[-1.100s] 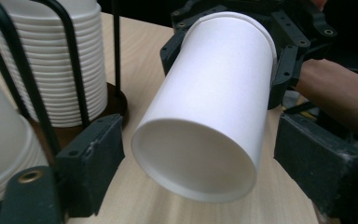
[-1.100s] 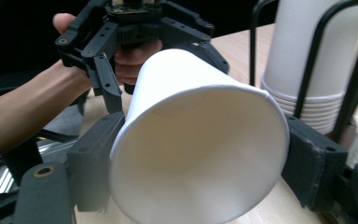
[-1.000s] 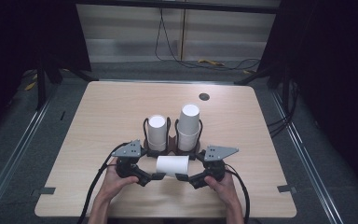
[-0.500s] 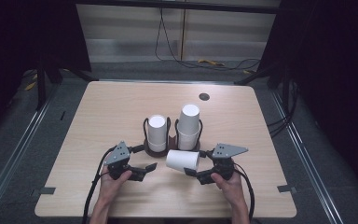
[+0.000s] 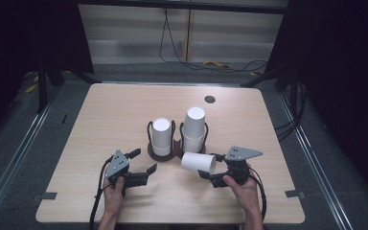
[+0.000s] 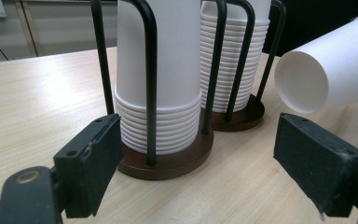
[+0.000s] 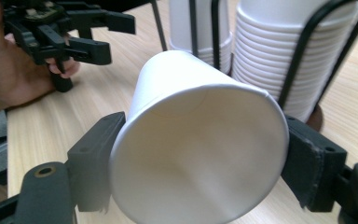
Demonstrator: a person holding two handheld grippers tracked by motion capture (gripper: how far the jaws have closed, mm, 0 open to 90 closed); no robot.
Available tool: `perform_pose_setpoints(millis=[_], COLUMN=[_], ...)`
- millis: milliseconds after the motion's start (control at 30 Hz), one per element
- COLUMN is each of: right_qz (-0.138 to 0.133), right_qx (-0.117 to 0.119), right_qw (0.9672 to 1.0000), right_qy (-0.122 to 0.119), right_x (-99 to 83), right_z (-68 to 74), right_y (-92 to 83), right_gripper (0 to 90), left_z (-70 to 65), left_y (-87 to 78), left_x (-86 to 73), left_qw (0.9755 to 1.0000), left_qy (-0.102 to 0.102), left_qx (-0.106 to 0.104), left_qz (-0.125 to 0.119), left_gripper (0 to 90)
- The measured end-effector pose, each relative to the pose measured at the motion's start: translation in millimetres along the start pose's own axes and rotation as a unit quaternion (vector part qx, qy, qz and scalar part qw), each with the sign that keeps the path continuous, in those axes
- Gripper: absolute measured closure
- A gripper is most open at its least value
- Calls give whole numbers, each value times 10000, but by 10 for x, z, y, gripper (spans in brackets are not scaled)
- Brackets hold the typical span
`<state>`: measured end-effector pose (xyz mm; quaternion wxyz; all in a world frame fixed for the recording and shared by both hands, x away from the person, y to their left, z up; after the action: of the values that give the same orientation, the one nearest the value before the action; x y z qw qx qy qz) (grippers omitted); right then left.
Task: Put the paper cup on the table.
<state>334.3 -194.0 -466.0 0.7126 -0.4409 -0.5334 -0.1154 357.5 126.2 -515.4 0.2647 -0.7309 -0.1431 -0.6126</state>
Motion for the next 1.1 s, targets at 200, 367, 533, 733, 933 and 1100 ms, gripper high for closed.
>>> perform_pose_setpoints(millis=[200,367,533,733,933,1100], right_qz=[375,594,756,940,1177,1435], right_qx=[-405,-581,-725,-695,-754,-864], right_qw=[9985,9965,9944,9931,9901,9858], right_qy=[44,132,125,110,102,104], right_x=[1,26,123,207,249,321], right_z=[-89,-160,-240,-321,-416,-538], right_y=[-65,-126,-180,-255,-323,-453], right_gripper=[223,225,226,228,229,232], left_z=[-86,-61,-84,-98,-92,-88], left_y=[-97,-166,-158,-154,-157,-157], left_x=[-21,-39,-38,-40,-40,-40], left_qw=[9951,9930,9924,9929,9930,9929], left_qy=[355,219,300,348,335,290], left_qx=[761,824,845,762,764,771], left_qz=[-524,-822,-845,-840,-839,-864], left_gripper=[157,156,156,157,157,157])
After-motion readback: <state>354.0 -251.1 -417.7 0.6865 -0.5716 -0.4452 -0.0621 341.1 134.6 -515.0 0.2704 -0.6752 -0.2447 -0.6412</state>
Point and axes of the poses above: each handheld gripper's, and its own axes: y roughly forward along the jaws, x roughly out of its top, z roughly to its left, the point moved 3 cm from there along y, roughly forward along the jaws, and after that the axes turned 10 degrees about -x, right-handed, at the moved point
